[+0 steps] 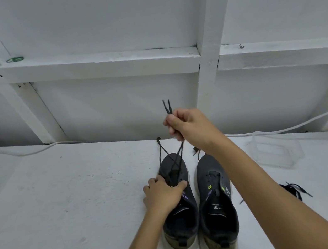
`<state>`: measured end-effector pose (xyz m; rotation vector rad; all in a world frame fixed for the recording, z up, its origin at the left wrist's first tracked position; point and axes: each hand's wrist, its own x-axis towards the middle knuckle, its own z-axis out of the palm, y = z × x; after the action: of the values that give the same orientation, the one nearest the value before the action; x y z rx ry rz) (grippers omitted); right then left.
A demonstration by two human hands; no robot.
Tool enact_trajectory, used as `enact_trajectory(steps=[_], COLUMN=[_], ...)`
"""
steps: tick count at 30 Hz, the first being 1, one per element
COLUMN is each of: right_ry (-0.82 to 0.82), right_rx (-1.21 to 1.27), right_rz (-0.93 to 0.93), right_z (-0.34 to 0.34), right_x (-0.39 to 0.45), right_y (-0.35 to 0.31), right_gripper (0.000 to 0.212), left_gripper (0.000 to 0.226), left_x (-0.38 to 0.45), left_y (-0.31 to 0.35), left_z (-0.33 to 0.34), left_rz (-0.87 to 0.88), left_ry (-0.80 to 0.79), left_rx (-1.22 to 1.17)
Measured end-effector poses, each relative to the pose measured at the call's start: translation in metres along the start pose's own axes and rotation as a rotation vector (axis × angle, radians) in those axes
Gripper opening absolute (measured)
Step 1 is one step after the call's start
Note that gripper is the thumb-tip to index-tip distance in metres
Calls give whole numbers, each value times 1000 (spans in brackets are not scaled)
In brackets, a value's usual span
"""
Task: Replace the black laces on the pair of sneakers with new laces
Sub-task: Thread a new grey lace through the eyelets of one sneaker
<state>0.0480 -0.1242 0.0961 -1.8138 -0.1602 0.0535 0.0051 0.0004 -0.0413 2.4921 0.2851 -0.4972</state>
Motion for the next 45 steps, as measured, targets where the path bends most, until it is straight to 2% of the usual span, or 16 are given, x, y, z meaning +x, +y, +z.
enact_trajectory(steps=[4,6,8,10,14,19,22,24,30,32,34,35,37,38,42,45], right_ry=[-150,-345,-544,-605,-521,-168,28,98,-138,1,282,404,469,430,139,30], right_rx=[-791,-1133,-1278,-1119,-326,480,362,291,824,928,702,343,-362,-492,-113,-215], right_rz=[204,315,392,449,520,178,21,53,325,329,315,329,355,389,621,496], right_z=[-10,-12,-8,-5,-6,-22,-30,-24,-4,2,1,-2,-12,-16,-11,4], right_x=[7,1,-5,-9,-12,0,8,9,-7,-4,2,3,1,-2,-16,-24], right_y=[27,45,55,56,47,7,-4,9,30,27,31,37,55,62,75,80], right_gripper=[29,25,19,25,33,30,31,31,29,32,35,34,32,29,41,55], left_gripper=[82,86,88,90,93,98,99,98,96,96,97,97,98,99,98,95], left_x=[2,3,3,3,2,2,2,1,3,3,3,3,3,3,4,5], left_y=[-3,-3,-3,-3,-5,-5,-5,-5,-5,-5,-6,-6,-6,-6,-6,-7], left_z=[-2,0,2,3,4,3,4,4,6,6,6,6,6,6,7,7], left_rz=[25,24,29,35,41,45,47,45,39,40,42,42,42,42,45,44], left_ry=[37,34,50,66,53,33,37,46,67,70,67,64,59,58,60,65], left_rx=[-26,-24,-16,-16,-13,-8,2,15,33,23,19,19,12,9,6,5])
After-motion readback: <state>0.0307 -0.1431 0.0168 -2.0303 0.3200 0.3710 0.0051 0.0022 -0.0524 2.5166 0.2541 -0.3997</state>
